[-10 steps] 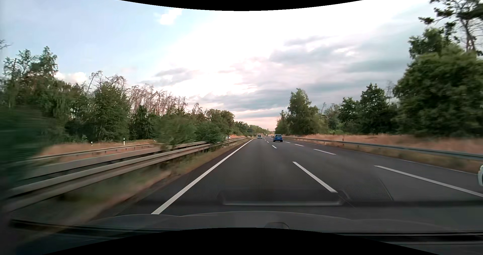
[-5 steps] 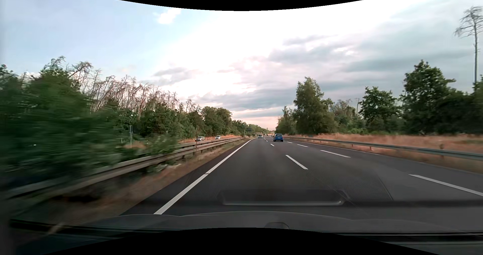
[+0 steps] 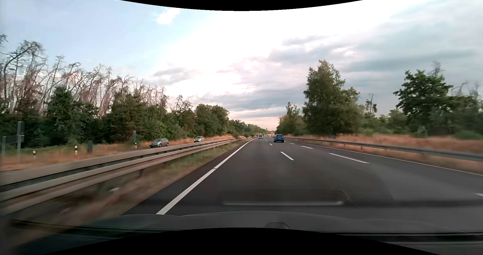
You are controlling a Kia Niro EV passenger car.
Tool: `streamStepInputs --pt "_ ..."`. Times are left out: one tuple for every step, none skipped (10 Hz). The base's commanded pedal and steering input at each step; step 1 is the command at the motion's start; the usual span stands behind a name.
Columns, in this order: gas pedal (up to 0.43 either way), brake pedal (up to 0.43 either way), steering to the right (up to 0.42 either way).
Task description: Follow the waypoints while adhering to traffic rules and regulations
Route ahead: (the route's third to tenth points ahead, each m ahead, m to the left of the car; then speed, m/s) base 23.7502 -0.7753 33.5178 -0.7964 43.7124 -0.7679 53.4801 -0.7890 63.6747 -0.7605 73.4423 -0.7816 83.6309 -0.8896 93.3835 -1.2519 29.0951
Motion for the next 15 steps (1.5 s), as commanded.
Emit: streamStepInputs --pt "0.0 0.0 -0.002" --pt "0.0 0.0 -0.002" --pt "0.0 0.0 -0.002" --pt "0.0 0.0 -0.002" --pt "0.0 0.0 -0.001" --pt "0.0 0.0 0.0" --pt "0.0 0.0 0.0" --pt "0.0 0.0 0.0" --pt "0.0 0.0 0.0" --pt "0.0 0.0 0.0" --pt "0.0 0.0 0.0" --pt "0.0 0.0 0.0" --pt "0.0 0.0 0.0" --pt "0.008 0.0 0.0" --pt "0.008 0.0 0.0"
